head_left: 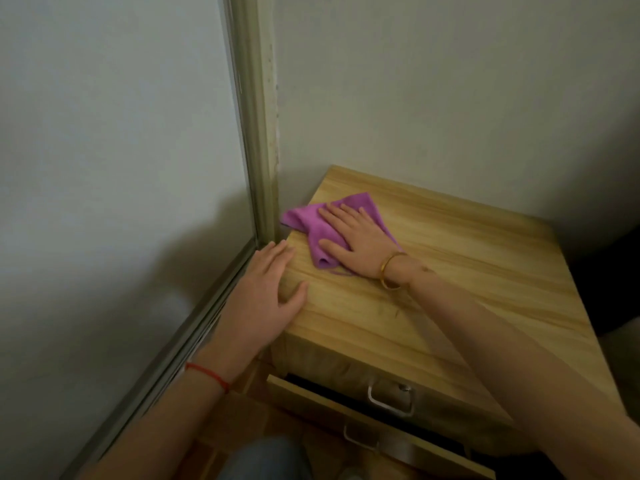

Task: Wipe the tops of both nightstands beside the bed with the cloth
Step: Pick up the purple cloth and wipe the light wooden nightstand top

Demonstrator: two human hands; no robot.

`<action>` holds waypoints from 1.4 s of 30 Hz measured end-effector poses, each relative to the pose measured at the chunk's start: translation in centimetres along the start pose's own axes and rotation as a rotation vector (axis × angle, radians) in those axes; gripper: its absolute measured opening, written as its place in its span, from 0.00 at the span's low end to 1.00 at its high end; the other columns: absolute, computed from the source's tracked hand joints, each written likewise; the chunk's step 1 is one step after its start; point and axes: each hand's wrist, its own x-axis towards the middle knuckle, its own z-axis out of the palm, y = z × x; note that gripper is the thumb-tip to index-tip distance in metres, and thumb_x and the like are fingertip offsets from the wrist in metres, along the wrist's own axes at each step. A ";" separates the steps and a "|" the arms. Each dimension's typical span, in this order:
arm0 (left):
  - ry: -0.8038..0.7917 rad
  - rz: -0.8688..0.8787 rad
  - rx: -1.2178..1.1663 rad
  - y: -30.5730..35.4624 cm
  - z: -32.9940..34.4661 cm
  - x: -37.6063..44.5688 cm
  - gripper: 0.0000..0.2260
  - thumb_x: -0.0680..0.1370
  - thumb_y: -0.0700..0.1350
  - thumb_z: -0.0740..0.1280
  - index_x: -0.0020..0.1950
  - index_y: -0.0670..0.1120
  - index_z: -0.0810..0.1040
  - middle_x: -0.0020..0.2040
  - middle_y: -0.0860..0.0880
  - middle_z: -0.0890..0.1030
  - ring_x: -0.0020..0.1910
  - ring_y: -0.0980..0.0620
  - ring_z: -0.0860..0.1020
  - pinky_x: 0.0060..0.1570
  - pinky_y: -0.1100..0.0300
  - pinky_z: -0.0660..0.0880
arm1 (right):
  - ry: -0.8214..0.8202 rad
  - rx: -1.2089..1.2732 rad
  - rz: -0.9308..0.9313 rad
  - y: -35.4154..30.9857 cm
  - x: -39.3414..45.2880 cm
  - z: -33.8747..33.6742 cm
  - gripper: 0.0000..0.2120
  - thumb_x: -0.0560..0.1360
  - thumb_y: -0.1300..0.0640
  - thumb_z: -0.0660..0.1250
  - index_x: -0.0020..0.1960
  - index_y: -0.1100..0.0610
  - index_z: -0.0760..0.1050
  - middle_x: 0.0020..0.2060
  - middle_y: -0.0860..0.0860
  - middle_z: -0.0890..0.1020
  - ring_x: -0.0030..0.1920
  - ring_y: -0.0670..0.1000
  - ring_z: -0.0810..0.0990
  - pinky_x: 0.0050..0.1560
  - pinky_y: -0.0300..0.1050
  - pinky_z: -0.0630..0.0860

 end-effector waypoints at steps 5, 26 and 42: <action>0.004 0.016 -0.017 0.1 0.0 -0.2 0.30 0.77 0.61 0.59 0.76 0.49 0.64 0.76 0.55 0.61 0.70 0.67 0.49 0.70 0.68 0.44 | -0.010 -0.043 0.298 7.1 4.0 -1.3 0.31 0.79 0.40 0.52 0.77 0.52 0.51 0.77 0.52 0.54 0.76 0.53 0.51 0.74 0.51 0.43; 0.015 0.017 -0.012 -0.1 0.3 -0.1 0.32 0.75 0.62 0.56 0.75 0.47 0.66 0.75 0.51 0.65 0.73 0.61 0.56 0.72 0.65 0.51 | 0.005 0.008 -0.109 -1.0 4.8 0.0 0.33 0.76 0.37 0.50 0.77 0.51 0.53 0.76 0.50 0.57 0.76 0.51 0.53 0.74 0.49 0.43; -0.003 -0.013 0.002 0.4 -0.3 -0.3 0.27 0.78 0.55 0.64 0.75 0.47 0.65 0.76 0.51 0.64 0.76 0.53 0.58 0.73 0.61 0.53 | -0.013 0.009 -0.126 -2.1 -6.6 -0.8 0.34 0.75 0.34 0.47 0.77 0.46 0.47 0.77 0.46 0.52 0.76 0.46 0.48 0.75 0.47 0.40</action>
